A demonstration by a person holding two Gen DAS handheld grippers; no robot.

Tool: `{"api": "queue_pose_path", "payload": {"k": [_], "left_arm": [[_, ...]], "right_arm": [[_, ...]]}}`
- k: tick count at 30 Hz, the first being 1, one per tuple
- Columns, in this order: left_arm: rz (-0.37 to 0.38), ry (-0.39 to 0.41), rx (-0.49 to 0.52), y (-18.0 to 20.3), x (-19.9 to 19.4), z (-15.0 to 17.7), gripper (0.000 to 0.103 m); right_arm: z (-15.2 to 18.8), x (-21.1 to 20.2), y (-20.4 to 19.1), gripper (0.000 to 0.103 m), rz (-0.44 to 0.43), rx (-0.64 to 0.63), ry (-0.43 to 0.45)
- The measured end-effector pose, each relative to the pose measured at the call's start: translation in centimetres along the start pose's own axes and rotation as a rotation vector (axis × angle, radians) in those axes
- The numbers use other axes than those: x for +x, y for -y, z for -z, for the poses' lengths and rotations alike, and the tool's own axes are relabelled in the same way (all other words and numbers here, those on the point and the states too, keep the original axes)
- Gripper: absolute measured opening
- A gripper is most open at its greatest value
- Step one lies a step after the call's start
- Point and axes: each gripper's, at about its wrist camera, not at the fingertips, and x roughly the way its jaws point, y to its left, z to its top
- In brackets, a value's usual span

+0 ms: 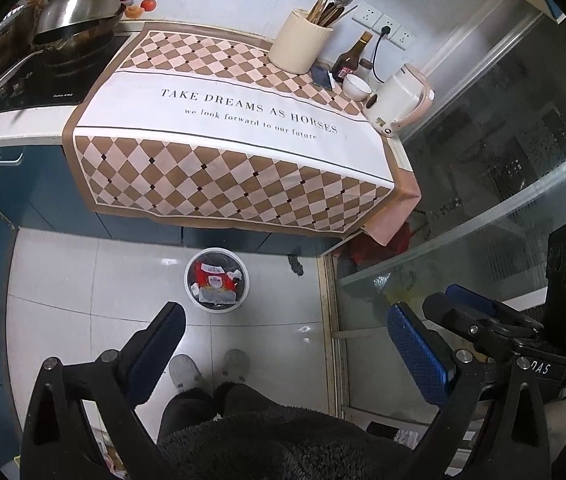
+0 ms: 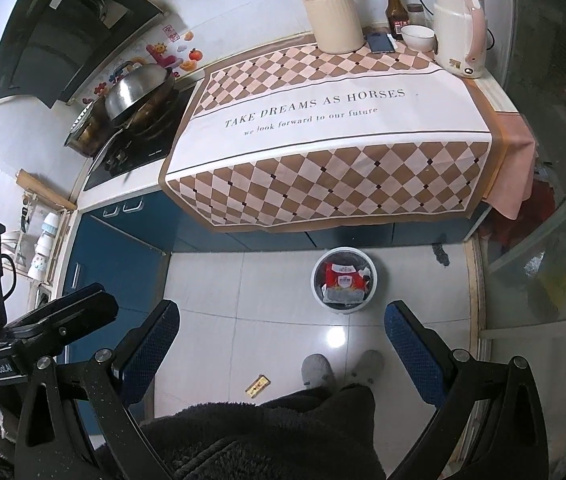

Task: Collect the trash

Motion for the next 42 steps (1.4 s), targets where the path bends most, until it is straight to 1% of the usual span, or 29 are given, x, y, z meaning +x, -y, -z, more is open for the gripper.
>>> {"api": "queue_pose_path", "payload": {"k": [4, 21, 34, 42], "left_arm": [[-0.001, 0.004, -0.003, 0.1, -0.2, 0.1, 0.103], [0.008, 0.000, 0.001, 0.4, -0.5, 0.9, 0.103], [0.030, -0.012, 0.024, 1.2, -0.1, 0.2, 0.103], [0.036, -0.013, 0.032, 1.1, 0.0, 0.0, 0.103]], "right_arm": [[0.0, 0.0, 0.1, 0.103, -0.017, 0.000, -0.001], [0.9, -0.4, 0.1, 0.103, -0.037, -0.009, -0.012], [1.2, -0.9, 0.7, 0.103, -0.048, 0.019, -0.003], [1.1, -0.9, 0.7, 0.103, -0.053, 0.019, -0.002]]}}
